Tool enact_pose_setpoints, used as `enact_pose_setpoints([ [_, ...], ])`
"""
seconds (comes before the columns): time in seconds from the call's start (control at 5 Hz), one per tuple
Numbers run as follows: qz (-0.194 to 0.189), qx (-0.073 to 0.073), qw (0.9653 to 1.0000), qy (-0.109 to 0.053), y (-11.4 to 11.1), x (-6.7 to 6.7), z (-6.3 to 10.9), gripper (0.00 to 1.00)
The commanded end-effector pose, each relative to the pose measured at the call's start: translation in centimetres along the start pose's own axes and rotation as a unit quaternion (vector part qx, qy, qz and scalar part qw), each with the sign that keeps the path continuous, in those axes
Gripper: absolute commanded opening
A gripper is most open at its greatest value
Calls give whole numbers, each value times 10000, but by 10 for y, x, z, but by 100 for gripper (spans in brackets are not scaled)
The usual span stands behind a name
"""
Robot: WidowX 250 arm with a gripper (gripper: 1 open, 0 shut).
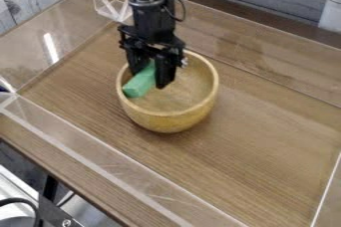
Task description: Remove the green block from inside the brown bowl and put it on the table
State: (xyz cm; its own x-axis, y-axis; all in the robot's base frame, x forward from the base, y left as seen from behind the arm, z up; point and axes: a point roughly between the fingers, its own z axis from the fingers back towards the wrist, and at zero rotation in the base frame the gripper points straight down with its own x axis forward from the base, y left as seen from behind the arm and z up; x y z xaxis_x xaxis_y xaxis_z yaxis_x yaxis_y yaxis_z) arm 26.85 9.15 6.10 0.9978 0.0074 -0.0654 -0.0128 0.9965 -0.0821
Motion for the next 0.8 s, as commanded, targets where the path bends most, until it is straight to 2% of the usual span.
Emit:
enact_pose_setpoints([
  [0.0,-220,122,9993,-287,-12,8,15,0],
  [0.6,-269,157,9991,-283,-10,9,7,0],
])
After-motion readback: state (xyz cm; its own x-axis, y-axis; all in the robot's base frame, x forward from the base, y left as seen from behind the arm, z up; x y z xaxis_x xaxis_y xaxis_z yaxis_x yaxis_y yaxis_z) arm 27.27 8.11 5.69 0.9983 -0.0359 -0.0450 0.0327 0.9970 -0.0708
